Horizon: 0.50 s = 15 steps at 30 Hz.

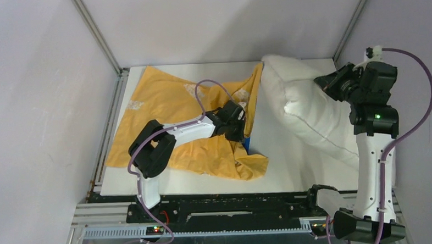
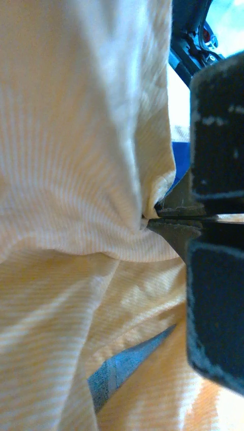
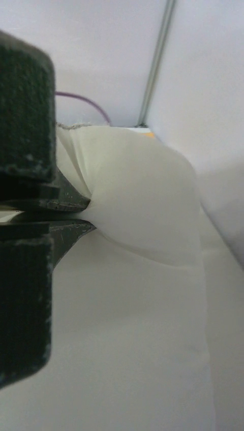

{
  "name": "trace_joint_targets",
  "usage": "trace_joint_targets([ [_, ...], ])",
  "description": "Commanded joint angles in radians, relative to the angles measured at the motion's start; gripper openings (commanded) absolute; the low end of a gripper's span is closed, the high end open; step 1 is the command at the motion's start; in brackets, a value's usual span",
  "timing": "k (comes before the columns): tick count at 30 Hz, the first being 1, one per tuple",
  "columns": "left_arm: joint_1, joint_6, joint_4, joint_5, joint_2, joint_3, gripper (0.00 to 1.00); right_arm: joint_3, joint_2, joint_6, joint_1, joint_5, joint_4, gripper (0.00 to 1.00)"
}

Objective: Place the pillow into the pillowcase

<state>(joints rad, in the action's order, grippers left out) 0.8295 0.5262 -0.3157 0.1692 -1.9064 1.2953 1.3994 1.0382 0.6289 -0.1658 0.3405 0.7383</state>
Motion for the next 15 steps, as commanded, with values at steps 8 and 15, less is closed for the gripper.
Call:
trace_joint_targets([
  [8, 0.020, -0.002, 0.006, 0.069, 0.023, 0.041, 0.00, 0.066, -0.038, 0.102, -0.057, 0.020, -0.267, 0.00],
  [15, 0.092, -0.007, 0.047, 0.197, 0.026, 0.127, 0.13, 0.062, -0.033, 0.095, -0.057, 0.033, -0.258, 0.00],
])
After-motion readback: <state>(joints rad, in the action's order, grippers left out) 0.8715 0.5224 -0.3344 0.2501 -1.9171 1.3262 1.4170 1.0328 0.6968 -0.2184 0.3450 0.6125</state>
